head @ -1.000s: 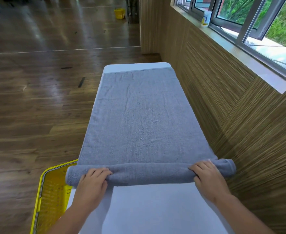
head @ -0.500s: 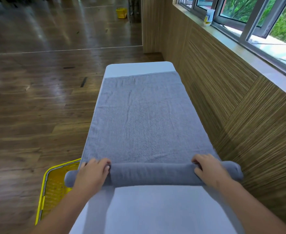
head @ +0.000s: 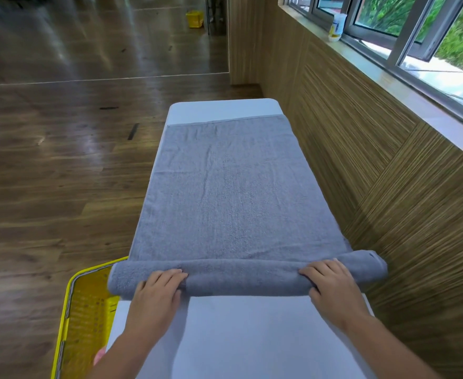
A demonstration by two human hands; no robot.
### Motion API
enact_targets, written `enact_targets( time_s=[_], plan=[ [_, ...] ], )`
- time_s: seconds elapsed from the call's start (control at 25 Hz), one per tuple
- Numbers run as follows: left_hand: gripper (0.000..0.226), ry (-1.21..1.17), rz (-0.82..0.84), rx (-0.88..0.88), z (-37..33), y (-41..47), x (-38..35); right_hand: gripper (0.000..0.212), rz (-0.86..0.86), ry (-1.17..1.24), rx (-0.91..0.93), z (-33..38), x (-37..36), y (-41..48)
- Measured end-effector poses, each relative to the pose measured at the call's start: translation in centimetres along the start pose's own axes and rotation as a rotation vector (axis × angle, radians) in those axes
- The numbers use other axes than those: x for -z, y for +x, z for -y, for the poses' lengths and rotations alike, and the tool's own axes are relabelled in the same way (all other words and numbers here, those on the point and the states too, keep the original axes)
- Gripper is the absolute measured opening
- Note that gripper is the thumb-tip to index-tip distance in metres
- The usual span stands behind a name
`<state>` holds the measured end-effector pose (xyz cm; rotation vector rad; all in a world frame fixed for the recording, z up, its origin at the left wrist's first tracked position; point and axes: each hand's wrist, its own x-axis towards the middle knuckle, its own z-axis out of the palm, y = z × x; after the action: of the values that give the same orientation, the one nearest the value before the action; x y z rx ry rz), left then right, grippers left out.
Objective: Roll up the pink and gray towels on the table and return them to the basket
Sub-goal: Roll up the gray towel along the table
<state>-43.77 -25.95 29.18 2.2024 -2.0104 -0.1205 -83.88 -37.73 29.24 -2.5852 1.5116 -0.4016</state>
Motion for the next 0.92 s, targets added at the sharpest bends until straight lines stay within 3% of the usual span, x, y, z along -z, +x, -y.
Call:
enact_targets(
  time_s=[0.16, 0.32, 0.56, 0.72, 0.92],
  plan=[
    [0.017, -0.034, -0.057, -0.020, -0.3, -1.4, 0.9, 0.031, 0.049, 0.052, -0.005, 0.1, 1.1, -0.6],
    [0.040, 0.073, -0.027, -0.043, 0.0, -1.2, 0.5, 0.033, 0.094, 0.084, 0.007, -0.3, 1.4, -1.5],
    [0.009, 0.025, 0.023, -0.080, -0.2, -0.8, 0.8, 0.025, 0.188, 0.109, 0.013, -0.9, 2.0, -1.6],
    [0.026, 0.121, 0.052, -0.092, -0.4, 0.8, 2.2, 0.025, 0.346, 0.144, -0.083, -1.4, 2.7, 0.7],
    [0.034, 0.215, 0.172, 0.132, -1.1, 5.7, 2.6, 0.021, 0.145, -0.110, -0.211, 0.0, 1.5, 3.4]
  ],
)
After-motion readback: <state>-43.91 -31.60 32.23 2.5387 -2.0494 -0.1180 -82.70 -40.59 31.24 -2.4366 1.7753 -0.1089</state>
